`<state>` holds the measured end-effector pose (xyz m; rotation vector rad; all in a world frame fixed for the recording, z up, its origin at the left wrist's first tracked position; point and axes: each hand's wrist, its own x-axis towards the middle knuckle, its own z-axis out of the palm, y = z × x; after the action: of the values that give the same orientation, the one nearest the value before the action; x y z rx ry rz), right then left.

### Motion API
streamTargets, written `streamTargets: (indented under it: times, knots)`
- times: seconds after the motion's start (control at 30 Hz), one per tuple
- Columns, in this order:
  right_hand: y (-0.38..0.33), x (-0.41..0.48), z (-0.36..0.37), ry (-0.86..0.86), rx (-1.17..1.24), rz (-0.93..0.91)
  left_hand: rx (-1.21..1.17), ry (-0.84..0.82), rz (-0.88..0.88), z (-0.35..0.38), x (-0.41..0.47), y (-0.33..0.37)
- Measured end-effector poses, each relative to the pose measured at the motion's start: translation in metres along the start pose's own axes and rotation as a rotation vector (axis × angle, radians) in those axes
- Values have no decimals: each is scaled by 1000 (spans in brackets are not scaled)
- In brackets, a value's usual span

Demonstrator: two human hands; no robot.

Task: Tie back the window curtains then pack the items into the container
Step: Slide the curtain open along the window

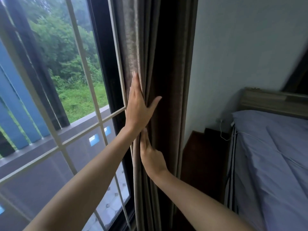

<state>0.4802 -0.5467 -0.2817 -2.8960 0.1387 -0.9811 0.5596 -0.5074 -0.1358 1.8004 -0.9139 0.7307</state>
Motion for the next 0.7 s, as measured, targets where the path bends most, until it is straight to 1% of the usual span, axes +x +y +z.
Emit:
streamTargets:
  times: [0.07,0.1,0.13,0.2,0.23,0.27,0.3,0.33,0.43,0.5,0.57,0.7]
  knots:
    - [-1,-4,4,8,1,4,102,0,49,2,3,0]
    - [-1,-5,6,6,28,0,137,-12,37,3,4,1]
    - [1,-5,8,-20,85,-24,167,-33,11,3,4,3]
    - [9,-5,6,-126,260,-96,236,-66,-7,3,6,3]
    - [15,-5,1,-193,379,-94,279,-72,7,3,7,1]
    - [21,-3,-4,-191,449,-83,317,-80,24,3,9,-1]
    - [29,3,-11,-125,476,-60,340,-91,35,3,11,-4]
    - [37,11,-19,-13,485,-30,349,-107,38,2,12,-5]
    - [65,54,-44,376,440,81,353,-152,26,-2,12,-4]
    - [80,87,-67,535,428,193,374,-163,32,-4,13,-3]
    - [91,114,-86,576,474,263,383,-167,37,-4,16,-4]
    - [103,133,-91,488,503,237,383,-177,57,-1,17,-9]
